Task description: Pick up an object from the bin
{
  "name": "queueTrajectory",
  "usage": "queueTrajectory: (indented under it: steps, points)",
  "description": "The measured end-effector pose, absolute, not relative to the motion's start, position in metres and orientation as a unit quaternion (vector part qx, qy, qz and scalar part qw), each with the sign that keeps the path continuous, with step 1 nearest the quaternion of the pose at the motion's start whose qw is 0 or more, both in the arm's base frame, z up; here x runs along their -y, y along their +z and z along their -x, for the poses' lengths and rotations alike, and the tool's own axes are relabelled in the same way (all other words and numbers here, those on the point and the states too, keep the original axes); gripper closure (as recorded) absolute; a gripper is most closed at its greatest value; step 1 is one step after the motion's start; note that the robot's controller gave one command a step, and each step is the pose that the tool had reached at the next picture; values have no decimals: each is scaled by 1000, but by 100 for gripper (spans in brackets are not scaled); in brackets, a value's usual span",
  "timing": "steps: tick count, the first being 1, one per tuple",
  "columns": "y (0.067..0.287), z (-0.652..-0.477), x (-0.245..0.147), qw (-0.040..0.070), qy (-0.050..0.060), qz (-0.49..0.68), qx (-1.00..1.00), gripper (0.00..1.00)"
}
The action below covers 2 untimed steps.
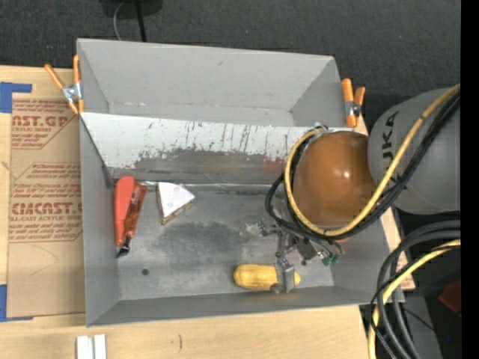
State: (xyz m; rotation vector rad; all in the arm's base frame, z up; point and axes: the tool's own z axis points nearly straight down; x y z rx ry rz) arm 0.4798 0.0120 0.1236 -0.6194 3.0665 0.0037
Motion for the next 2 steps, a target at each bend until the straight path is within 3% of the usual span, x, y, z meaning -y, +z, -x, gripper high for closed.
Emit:
queueTrajectory:
  steps: [2]
  points:
    - [132, -483, -14, 7, 0, 224, -975, 0]
